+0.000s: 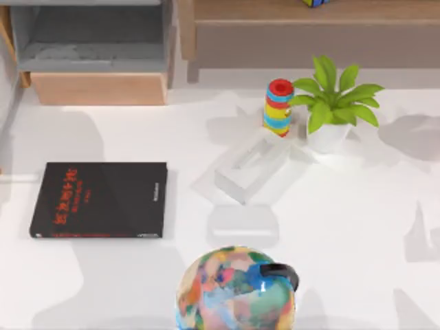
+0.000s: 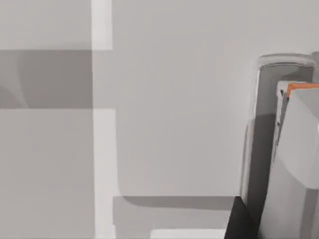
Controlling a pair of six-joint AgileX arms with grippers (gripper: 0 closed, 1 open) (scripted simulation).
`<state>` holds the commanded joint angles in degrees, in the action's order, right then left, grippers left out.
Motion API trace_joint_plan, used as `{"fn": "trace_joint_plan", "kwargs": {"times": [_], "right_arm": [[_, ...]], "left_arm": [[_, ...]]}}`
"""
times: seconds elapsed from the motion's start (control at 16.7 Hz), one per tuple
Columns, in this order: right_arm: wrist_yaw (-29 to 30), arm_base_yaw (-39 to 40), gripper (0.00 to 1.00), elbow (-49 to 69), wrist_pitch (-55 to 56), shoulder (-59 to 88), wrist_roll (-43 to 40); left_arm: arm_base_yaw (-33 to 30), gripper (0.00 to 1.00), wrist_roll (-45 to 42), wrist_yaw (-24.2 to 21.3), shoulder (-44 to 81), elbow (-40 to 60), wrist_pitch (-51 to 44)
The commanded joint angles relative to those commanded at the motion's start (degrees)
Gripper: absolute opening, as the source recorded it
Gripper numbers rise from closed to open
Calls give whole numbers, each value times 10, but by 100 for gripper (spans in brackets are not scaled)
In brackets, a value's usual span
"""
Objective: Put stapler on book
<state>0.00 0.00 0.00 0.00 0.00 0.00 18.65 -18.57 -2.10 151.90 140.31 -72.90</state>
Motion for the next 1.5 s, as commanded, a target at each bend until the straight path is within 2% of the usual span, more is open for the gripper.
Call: {"fn": "trace_joint_plan", "kwargs": {"times": [0.42, 0.6, 1.02, 1.5], "right_arm": [[0, 0, 100, 0, 0, 0, 0], [0, 0, 100, 0, 0, 0, 0], [0, 0, 100, 0, 0, 0, 0], [0, 0, 100, 0, 0, 0, 0]], "left_arm": [[2, 0, -1, 0, 0, 0, 0], [10, 0, 10, -13, -28, -13, -7], [16, 0, 29, -37, -247, -130, 34], [-68, 0, 79, -40, -413, -284, 67]]}}
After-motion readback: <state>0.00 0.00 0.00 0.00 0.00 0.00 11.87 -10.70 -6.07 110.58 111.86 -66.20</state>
